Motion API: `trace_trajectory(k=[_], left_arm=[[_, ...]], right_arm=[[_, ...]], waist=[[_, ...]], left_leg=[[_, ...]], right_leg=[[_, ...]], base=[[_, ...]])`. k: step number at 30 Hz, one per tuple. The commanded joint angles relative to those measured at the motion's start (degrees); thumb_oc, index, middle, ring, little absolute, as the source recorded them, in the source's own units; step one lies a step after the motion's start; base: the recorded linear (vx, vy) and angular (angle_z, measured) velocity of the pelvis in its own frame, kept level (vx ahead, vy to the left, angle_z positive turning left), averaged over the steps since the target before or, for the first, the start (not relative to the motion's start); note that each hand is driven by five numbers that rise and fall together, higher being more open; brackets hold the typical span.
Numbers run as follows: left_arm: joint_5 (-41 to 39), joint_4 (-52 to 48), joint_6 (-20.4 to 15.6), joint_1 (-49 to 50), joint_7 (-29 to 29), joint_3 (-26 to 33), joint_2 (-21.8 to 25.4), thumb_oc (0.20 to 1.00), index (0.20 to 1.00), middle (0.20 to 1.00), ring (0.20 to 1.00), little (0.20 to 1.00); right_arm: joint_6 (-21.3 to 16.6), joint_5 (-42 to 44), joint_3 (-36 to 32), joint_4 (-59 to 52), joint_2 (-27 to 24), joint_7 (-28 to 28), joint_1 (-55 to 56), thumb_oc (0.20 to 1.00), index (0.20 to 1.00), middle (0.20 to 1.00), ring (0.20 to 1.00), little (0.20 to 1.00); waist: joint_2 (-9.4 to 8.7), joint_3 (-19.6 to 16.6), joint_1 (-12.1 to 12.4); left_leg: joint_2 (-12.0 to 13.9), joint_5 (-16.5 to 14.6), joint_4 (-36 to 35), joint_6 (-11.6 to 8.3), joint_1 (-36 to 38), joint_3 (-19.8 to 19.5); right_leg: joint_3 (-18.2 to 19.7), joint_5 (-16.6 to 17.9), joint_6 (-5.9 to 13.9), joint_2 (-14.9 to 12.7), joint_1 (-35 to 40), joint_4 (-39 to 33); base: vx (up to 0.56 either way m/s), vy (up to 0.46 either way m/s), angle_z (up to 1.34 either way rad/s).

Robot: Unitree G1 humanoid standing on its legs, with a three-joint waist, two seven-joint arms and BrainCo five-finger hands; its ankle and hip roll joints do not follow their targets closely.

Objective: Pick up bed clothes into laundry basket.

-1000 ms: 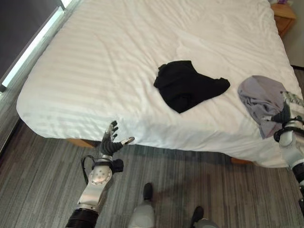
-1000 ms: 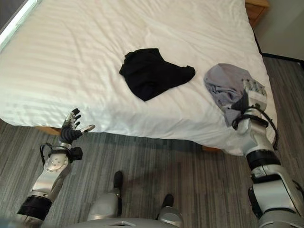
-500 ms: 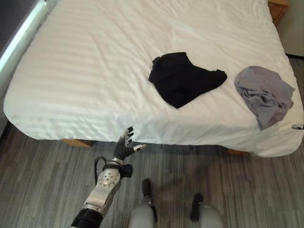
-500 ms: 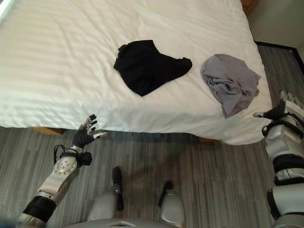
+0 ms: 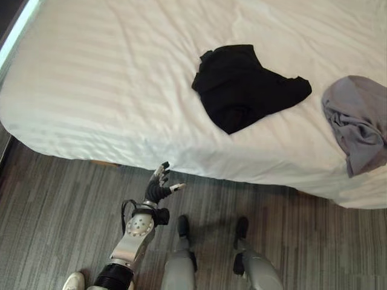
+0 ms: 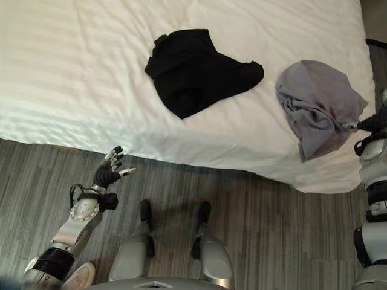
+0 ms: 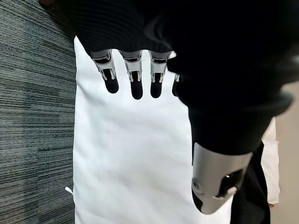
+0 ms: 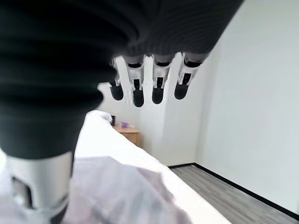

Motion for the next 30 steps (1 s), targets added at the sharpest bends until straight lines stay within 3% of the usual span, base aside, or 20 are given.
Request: trace_trajectory(k=[1,7,15,26,30], left_arm=[[-1.0,-0.9,-3.9,-3.8,0.6,0.1,0.8,1.0,1.0,1.0,1.0,1.0],[-2.2,0.4,-4.5,-4.6,0.5,-0.8,0.7,1.0,1.0,1.0,1.0,1.0],[-3.4,4.0,-4.7,-8.1,0.4,-1.5,2.4,1.0,1.0,1.0,1.0,1.0],[-4.0,10.3,-4.0,-14.4,-0.3,-2.8,3.6,1.0,1.0,1.0,1.0,1.0],[-5.2,13.4,-3.6,-17.6,-0.9,-2.0,4.4,1.0,1.0,1.0,1.0,1.0]], right_arm=[[-0.9,2.8,4.2,3.4,-6.0,-2.1,-6.9,1.0,1.0,1.0,1.0,1.0],[-1.8,5.5,8.1,11.5,-6.7,-1.0,-13.1,1.0,1.0,1.0,1.0,1.0],[-2.5,10.4,16.8,21.4,-4.6,4.3,-22.7,1.0,1.0,1.0,1.0,1.0],[-3.7,24.4,14.3,25.1,-2.3,7.8,-25.7,1.0,1.0,1.0,1.0,1.0],[-5.4,32.5,10.7,20.8,-0.6,9.2,-22.0,1.0,1.0,1.0,1.0,1.0]], waist=[[-0.96,-1.0,2.0],[0.11,0.7,2.6],[0.88,1.8,2.5],[2.78,3.6,1.6],[3.21,4.1,0.8]], left_leg=[[1.4,-5.0,0.3,-5.5,5.2,2.4],[2.9,-2.2,0.3,-7.58,1.1,2.1],[3.7,-0.6,0.3,-8.58,-3.8,2.2],[3.8,0.2,0.3,-8.89,-5.7,2.9],[3.8,0.3,0.3,-8.84,-6.1,3.2]], right_leg=[[-1.5,-3.7,4.36,-0.3,-1.7,1.0],[-3.1,-3.9,4.54,-0.2,-4.1,1.0],[-2.7,-3.0,4.73,0.2,-8.2,1.0],[-1.8,-2.3,4.87,0.2,-10.5,1.0],[-1.3,-1.8,4.89,0.1,-11.3,1.0]], base=[[0.05,-0.069,0.15],[0.02,-0.104,0.15],[-0.02,-0.046,0.03],[-0.01,-0.007,-0.05],[-0.02,0.0,-0.1]])
